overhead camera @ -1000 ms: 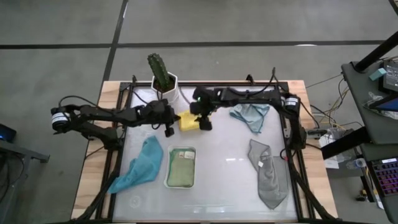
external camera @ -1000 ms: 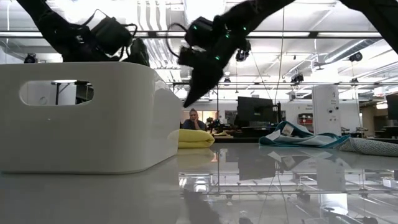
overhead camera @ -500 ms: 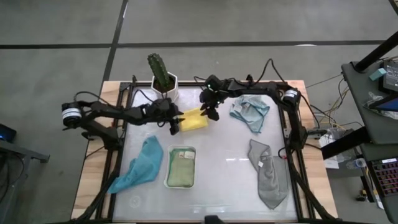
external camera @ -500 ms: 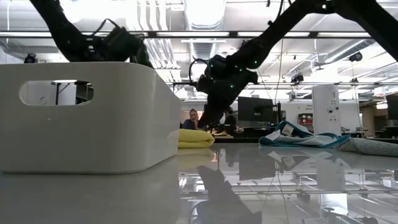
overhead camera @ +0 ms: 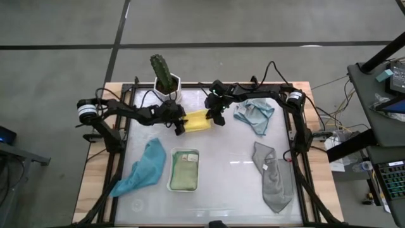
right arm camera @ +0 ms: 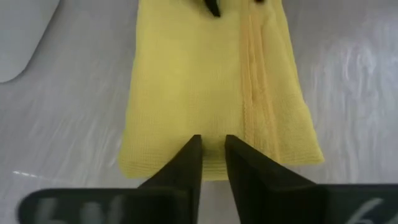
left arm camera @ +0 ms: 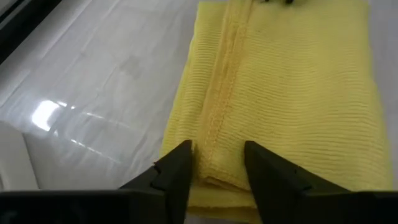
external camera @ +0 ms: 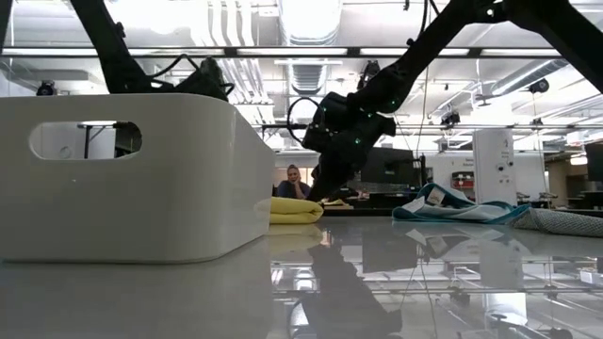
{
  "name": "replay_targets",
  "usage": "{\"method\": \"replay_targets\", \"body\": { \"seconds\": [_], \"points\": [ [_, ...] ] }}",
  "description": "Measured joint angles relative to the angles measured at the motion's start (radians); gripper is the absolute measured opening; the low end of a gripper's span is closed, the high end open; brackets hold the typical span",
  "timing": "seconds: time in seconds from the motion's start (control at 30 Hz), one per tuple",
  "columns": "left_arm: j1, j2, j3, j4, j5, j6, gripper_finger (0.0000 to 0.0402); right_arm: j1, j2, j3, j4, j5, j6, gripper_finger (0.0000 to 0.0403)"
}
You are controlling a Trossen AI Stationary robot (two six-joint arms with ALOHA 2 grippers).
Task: Fold microfiber towels
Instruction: Fold the yellow microfiber towel
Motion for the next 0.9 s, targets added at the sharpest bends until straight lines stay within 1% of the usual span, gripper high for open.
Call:
{"method": "replay_targets", "body": {
  "seconds": [0.07, 0.13, 0.2, 0.23, 0.43, 0.67, 0.77, 0.9],
  "points": [
    [0.000, -0.014, 0.000, -0.017, 0.000, 0.001, 0.0105, 0.000, 0.000, 0.000, -0.001, 0.001, -0.011, 0.0034],
    [0.000, -0.026, 0.000, -0.048, 0.002, 0.017, 0.0067, 0.000, 0.000, 0.000, 0.002, 0.000, -0.019, 0.0015],
    [0.000, -0.035, 0.000, -0.077, 0.002, 0.041, 0.0025, 0.000, 0.000, 0.000, 0.013, 0.000, -0.018, 0.0010],
    [0.000, -0.041, 0.000, -0.082, 0.003, 0.044, 0.0013, 0.000, 0.000, 0.000, 0.015, 0.000, -0.017, 0.0010],
    [0.000, -0.098, 0.000, -0.093, -0.003, 0.047, 0.0004, 0.000, 0.000, 0.014, 0.018, 0.001, -0.006, 0.0009],
    [0.000, -0.221, -0.002, -0.131, -0.005, 0.056, 0.0002, 0.000, 0.000, 0.067, 0.020, 0.001, 0.024, 0.0012],
    [0.000, -0.257, -0.001, -0.139, -0.006, 0.056, 0.0002, 0.000, 0.000, 0.089, 0.019, 0.002, 0.023, 0.0032],
    [0.000, -0.273, -0.002, -0.146, -0.004, 0.053, 0.0001, 0.000, 0.000, 0.119, 0.047, 0.001, 0.043, 0.0081]
  ]
}}
